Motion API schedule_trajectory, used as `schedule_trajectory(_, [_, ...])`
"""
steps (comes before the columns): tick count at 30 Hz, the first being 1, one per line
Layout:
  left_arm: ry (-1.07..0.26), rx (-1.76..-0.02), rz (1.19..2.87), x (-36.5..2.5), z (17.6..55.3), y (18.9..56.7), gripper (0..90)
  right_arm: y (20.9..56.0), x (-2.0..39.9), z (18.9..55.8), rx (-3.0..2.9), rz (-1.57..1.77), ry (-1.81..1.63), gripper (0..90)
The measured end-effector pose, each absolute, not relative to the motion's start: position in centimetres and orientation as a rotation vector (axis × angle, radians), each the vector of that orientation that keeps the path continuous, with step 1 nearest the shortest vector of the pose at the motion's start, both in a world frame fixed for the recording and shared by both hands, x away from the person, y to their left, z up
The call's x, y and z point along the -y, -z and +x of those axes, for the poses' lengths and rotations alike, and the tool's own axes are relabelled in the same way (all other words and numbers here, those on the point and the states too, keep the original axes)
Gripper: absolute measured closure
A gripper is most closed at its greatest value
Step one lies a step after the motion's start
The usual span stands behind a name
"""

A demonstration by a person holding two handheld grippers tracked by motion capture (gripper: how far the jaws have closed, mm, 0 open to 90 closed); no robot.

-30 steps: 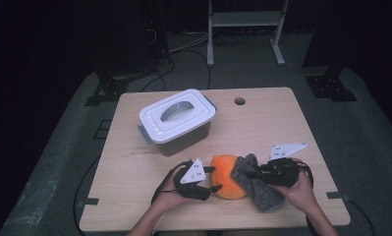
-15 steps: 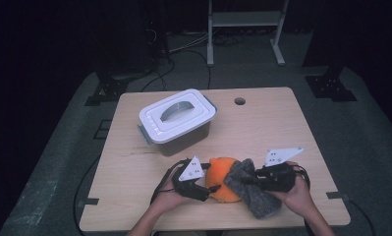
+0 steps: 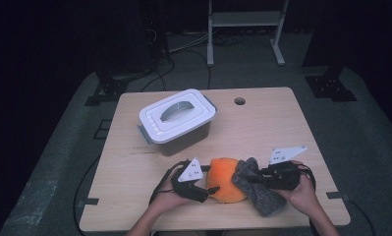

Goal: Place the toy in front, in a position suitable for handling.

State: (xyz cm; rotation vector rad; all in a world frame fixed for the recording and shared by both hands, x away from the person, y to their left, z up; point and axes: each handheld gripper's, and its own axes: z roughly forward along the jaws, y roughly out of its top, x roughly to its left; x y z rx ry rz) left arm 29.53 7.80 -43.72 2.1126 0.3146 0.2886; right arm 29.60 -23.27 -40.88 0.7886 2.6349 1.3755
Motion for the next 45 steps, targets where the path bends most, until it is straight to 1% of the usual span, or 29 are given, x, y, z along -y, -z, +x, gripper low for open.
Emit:
schedule_trajectory(3, [-0.279, -0.324, 2.111, -8.0, 29.7, 43.6, 27.8, 40.7, 22.7, 29.6, -2.631, 0.771, -1.372, 76.8])
schedule_trajectory(8, [-0.238, -0.367, 2.057, -8.2, 30.0, 43.0, 19.1, 41.2, 21.8, 29.2, -2.701, 0.705, -1.38, 76.9])
schedule_trajectory(13, [-0.206, -0.392, 2.055, -7.9, 30.1, 42.6, 14.9, 41.3, 21.0, 28.1, -2.767, 0.603, -1.369, 76.9])
schedule_trajectory(14, [-0.197, -0.401, 2.065, -7.8, 30.1, 42.7, 15.2, 41.3, 20.9, 28.0, -2.774, 0.592, -1.367, 76.8])
schedule_trajectory(15, [-0.175, -0.399, 2.069, -7.8, 30.1, 42.7, 18.6, 41.2, 20.9, 28.0, -2.777, 0.584, -1.364, 76.9])
schedule_trajectory(16, [-0.182, -0.392, 2.064, -7.7, 30.0, 42.8, 22.9, 41.1, 21.1, 28.1, -2.776, 0.592, -1.369, 76.9])
schedule_trajectory(20, [-0.187, -0.364, 2.071, -7.8, 29.9, 42.9, 26.4, 40.5, 22.3, 28.7, -2.715, 0.651, -1.462, 77.0])
schedule_trajectory(24, [-0.191, -0.346, 2.074, -7.8, 29.9, 42.9, 26.3, 40.3, 23.0, 29.7, -2.642, 0.746, -1.459, 77.1])
schedule_trajectory(26, [-0.184, -0.343, 2.078, -7.8, 29.9, 42.8, 23.8, 40.8, 22.8, 29.8, -2.666, 0.748, -1.452, 77.0])
schedule_trajectory(28, [-0.182, -0.354, 2.081, -7.7, 29.9, 42.5, 18.4, 41.1, 22.3, 29.6, -2.692, 0.729, -1.44, 77.0])
schedule_trajectory(30, [-0.144, -0.39, 2.068, -7.3, 29.9, 42.2, 9.9, 41.1, 22.0, 29.2, -2.714, 0.699, -1.456, 77.0])
schedule_trajectory(32, [-0.136, -0.389, 2.089, -6.8, 29.8, 42.1, 8.9, 41.3, 21.5, 28.8, -2.745, 0.651, -1.485, 77.0])
schedule_trajectory(33, [-0.135, -0.379, 2.102, -6.7, 29.8, 42.1, 10.5, 41.3, 21.2, 28.6, -2.76, 0.624, -1.484, 77.0])
schedule_trajectory(35, [-0.157, -0.365, 2.106, -6.7, 29.6, 42.2, 17.3, 41.1, 21.0, 28.5, -2.761, 0.618, -1.462, 77.0])
schedule_trajectory(37, [-0.21, -0.344, 2.099, -6.8, 29.4, 42.1, 30.3, 40.8, 21.3, 28.7, -2.744, 0.637, -1.458, 77.5])
schedule_trajectory(39, [-0.258, -0.313, 2.063, -6.9, 29.2, 41.8, 35.6, 40.3, 21.7, 28.9, -2.714, 0.65, -1.479, 77.8])
schedule_trajectory(41, [-0.332, -0.274, 2.02, -6.8, 28.8, 41.4, 39.6, 39.3, 22.1, 29.0, -2.646, 0.668, -1.517, 78.2])
schedule_trajectory(42, [-0.361, -0.254, 2.009, -6.6, 28.6, 41.3, 39.8, 39.0, 22.1, 29.1, -2.623, 0.672, -1.536, 78.2])
schedule_trajectory(45, [-0.373, -0.224, 2.018, -6.3, 28.4, 41.6, 38.6, 38.7, 21.5, 29.4, -2.589, 0.678, -1.529, 78.1])
